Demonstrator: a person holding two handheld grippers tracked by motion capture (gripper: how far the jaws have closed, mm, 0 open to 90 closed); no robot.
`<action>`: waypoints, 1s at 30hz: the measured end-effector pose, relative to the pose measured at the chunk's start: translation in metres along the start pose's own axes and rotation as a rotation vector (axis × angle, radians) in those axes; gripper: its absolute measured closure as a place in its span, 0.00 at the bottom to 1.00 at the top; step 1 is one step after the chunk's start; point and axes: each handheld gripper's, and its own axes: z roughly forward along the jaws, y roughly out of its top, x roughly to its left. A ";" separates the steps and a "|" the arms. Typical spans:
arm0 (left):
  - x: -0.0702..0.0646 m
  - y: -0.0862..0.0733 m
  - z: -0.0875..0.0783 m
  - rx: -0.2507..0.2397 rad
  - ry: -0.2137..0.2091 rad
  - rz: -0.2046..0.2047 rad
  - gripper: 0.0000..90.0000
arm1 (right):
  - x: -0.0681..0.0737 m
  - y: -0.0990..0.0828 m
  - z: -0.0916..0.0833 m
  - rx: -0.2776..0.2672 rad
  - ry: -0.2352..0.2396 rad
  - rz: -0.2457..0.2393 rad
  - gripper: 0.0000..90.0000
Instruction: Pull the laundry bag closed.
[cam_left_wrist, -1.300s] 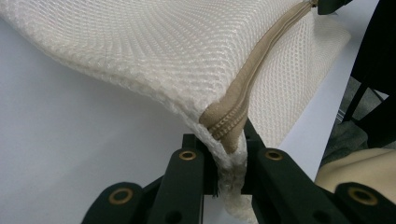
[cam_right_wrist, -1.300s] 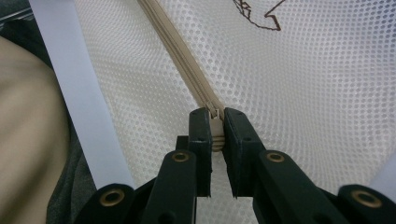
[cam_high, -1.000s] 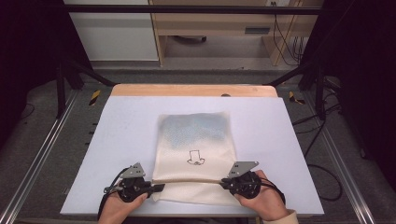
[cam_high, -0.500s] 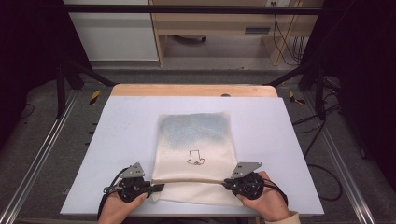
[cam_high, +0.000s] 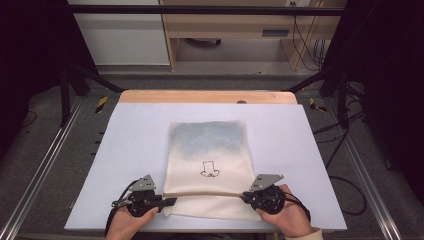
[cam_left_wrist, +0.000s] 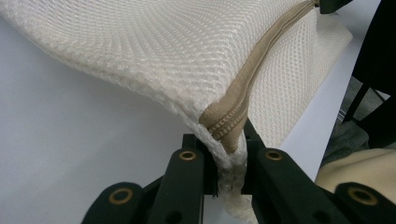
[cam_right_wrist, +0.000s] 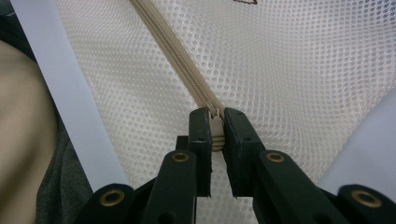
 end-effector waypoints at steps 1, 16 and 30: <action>0.000 0.000 0.000 -0.001 0.003 0.003 0.93 | 0.000 0.000 0.000 -0.002 0.001 0.000 0.91; 0.000 0.001 0.000 -0.002 0.004 0.001 0.93 | -0.003 -0.002 -0.001 0.016 -0.010 0.013 0.91; 0.002 0.001 -0.003 -0.014 -0.001 -0.004 0.93 | -0.008 -0.009 -0.003 0.045 -0.039 0.037 0.91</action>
